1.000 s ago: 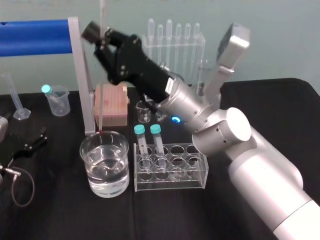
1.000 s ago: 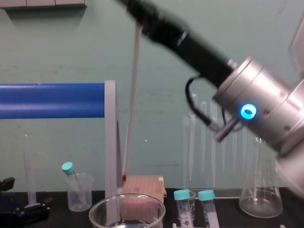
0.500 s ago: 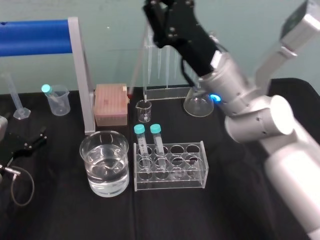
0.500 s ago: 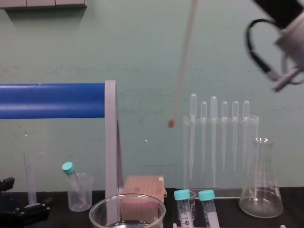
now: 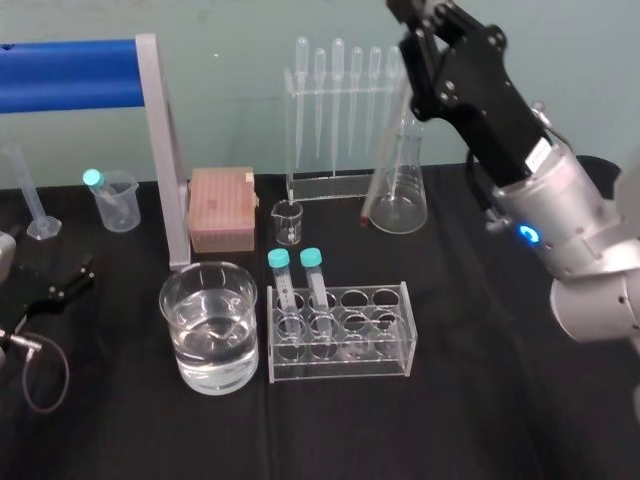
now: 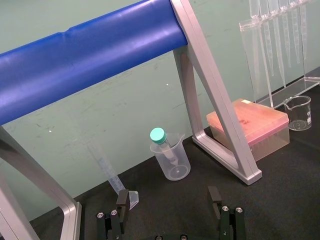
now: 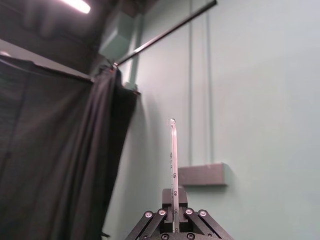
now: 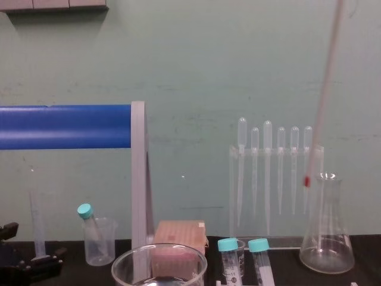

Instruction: Hold the thermometer with one hand and immerse one end into the beaker, then reinsert it into the test tube rack.

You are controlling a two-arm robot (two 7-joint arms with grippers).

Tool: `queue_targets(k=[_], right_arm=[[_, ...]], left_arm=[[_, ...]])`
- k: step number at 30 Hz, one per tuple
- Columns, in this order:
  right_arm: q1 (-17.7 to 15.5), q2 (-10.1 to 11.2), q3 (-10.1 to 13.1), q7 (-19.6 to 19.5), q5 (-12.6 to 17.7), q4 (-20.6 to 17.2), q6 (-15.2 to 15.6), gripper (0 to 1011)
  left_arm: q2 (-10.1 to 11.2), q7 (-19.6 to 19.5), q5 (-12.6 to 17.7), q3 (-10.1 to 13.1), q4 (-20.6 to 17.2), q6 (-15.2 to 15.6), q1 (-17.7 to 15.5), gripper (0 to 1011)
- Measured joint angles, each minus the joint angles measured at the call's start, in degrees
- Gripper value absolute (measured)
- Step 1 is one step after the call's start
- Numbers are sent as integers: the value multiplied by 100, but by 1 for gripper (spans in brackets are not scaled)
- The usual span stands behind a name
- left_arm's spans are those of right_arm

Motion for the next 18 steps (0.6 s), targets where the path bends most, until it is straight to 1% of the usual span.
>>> queue_targets(k=[6, 10, 14, 18], right_arm=[[-382, 43, 247, -233, -116, -107, 60, 56], [-526, -11, 362, -278, -123, 14, 66, 55], [-513, -98, 381, -230, -71, 220, 62, 55], [-419, -190, 360, -109, 37, 459, 55, 55]], left_arm=[[0, 0, 0, 0, 0, 0, 0, 1008], [0, 0, 0, 0, 0, 0, 0, 1008], [0, 0, 0, 0, 0, 0, 0, 1008], [0, 0, 0, 0, 0, 0, 0, 1008]])
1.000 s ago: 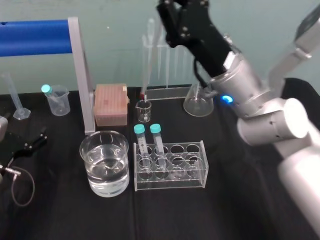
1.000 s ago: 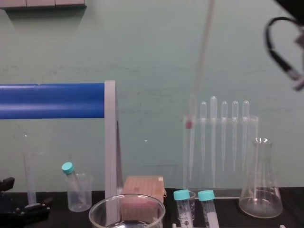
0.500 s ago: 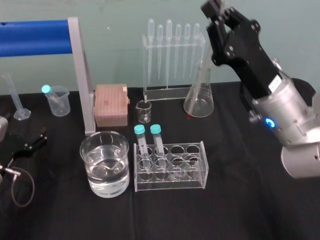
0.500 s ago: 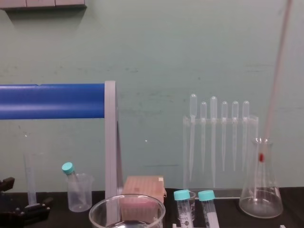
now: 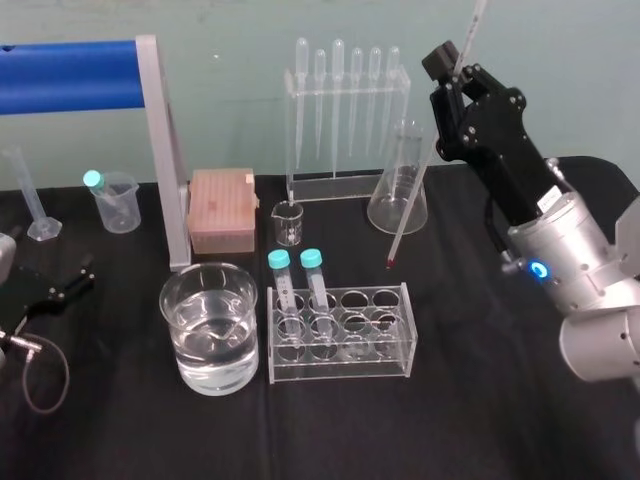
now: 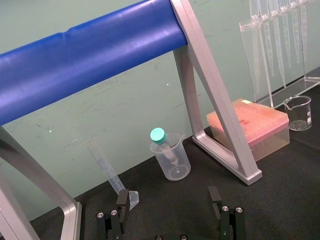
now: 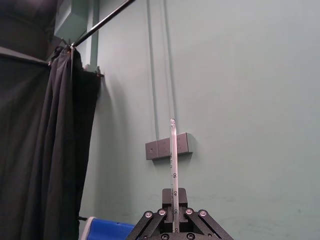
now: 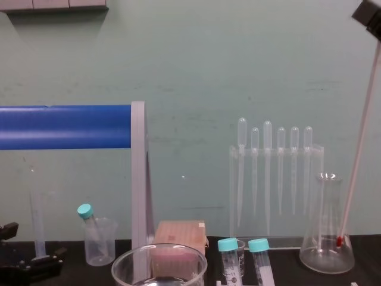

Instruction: Hold the thermometer with one hand and immerse one end into the beaker, then reinsert it into the test tube rack.

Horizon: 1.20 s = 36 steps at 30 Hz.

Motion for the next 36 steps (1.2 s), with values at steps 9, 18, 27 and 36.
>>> queue_targets(k=[9, 18, 27, 36], right_arm=[[118, -22, -59, 27, -35, 228, 176, 55], [98, -3, -48, 9, -57, 320, 226, 55], [216, -35, -122, 166, -45, 567, 159, 55], [238, -23, -156, 202, -80, 747, 142, 55]], left_arm=[[0, 0, 0, 0, 0, 0, 0, 1008], [0, 0, 0, 0, 0, 0, 0, 1008], [0, 0, 0, 0, 0, 0, 0, 1008], [0, 0, 0, 0, 0, 0, 0, 1008]])
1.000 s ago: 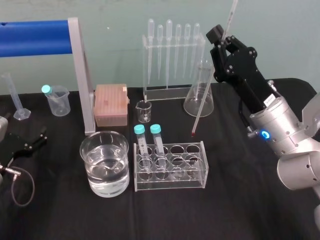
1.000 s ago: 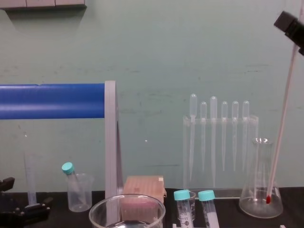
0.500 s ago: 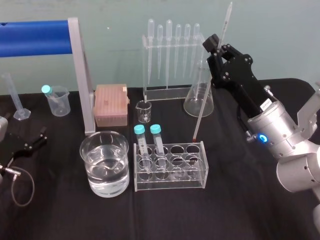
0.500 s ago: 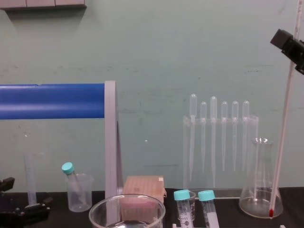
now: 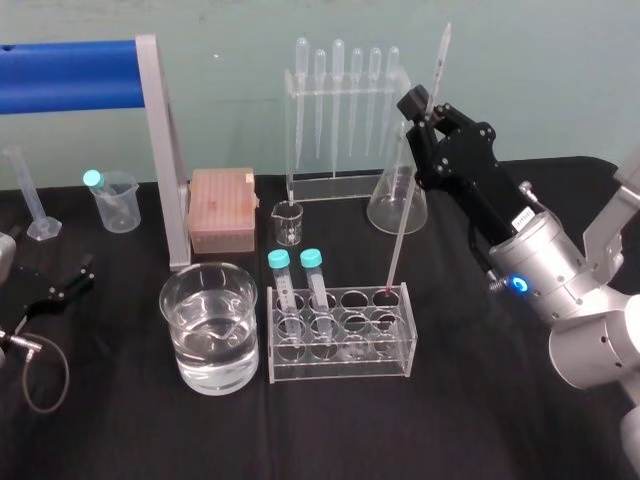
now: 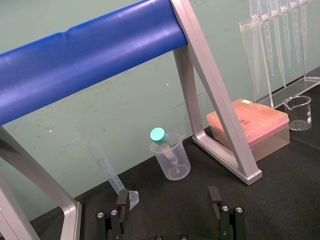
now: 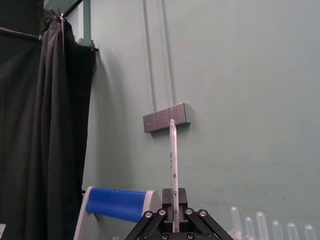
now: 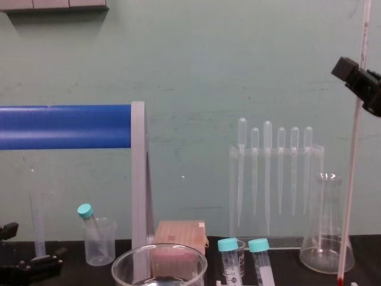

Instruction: Hold the thermometer with one hand and immerse one end into the beaker, then reinsert it into the test tube rack.

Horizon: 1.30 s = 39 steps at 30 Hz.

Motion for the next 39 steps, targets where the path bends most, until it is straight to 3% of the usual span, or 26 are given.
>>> queue_targets(k=[20, 39], right_arm=[[165, -113, -117, 225, 14, 558, -147, 55], [227, -55, -213, 279, -27, 900, 26, 55]], left_arm=[[0, 0, 0, 0, 0, 0, 0, 1008], [0, 0, 0, 0, 0, 0, 0, 1008]])
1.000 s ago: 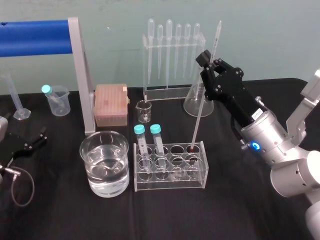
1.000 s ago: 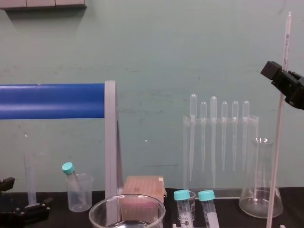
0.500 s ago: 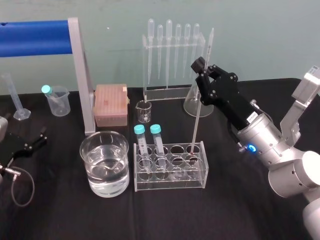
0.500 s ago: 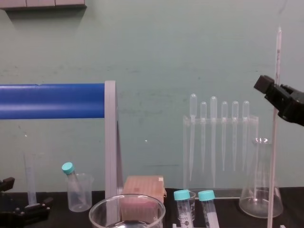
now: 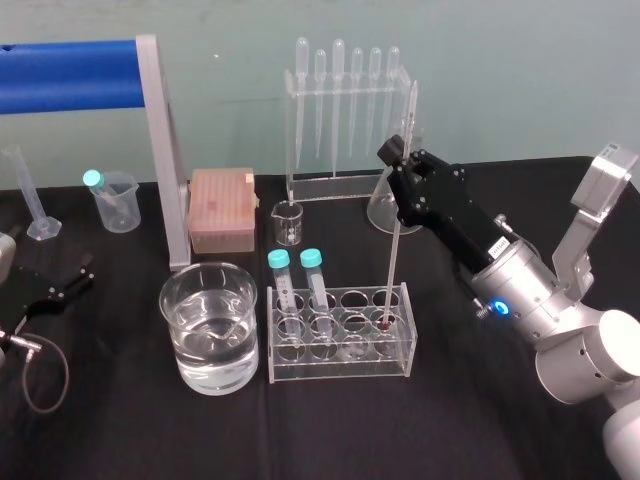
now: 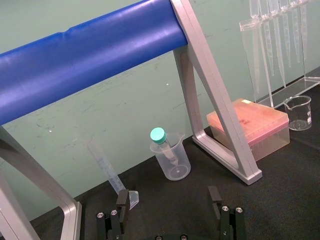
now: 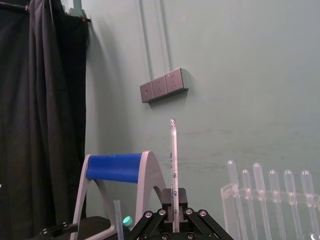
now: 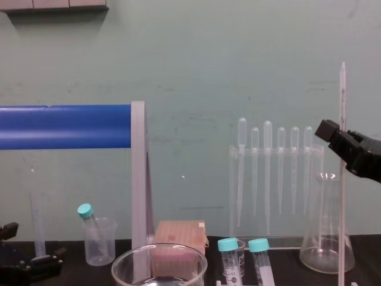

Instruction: Hold the thermometer with one hand and immerse one end into the beaker, then reinsert it into the test tube rack.

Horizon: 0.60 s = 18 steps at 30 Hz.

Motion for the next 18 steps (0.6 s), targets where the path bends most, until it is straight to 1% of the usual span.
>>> queue_targets(k=[8, 18], right_arm=[[22, -18, -41, 59, 62, 131, 38, 56], [11, -12, -46, 58, 84, 173, 67, 55]], left_arm=[[0, 0, 0, 0, 0, 0, 0, 1008], [0, 0, 0, 0, 0, 0, 0, 1008]])
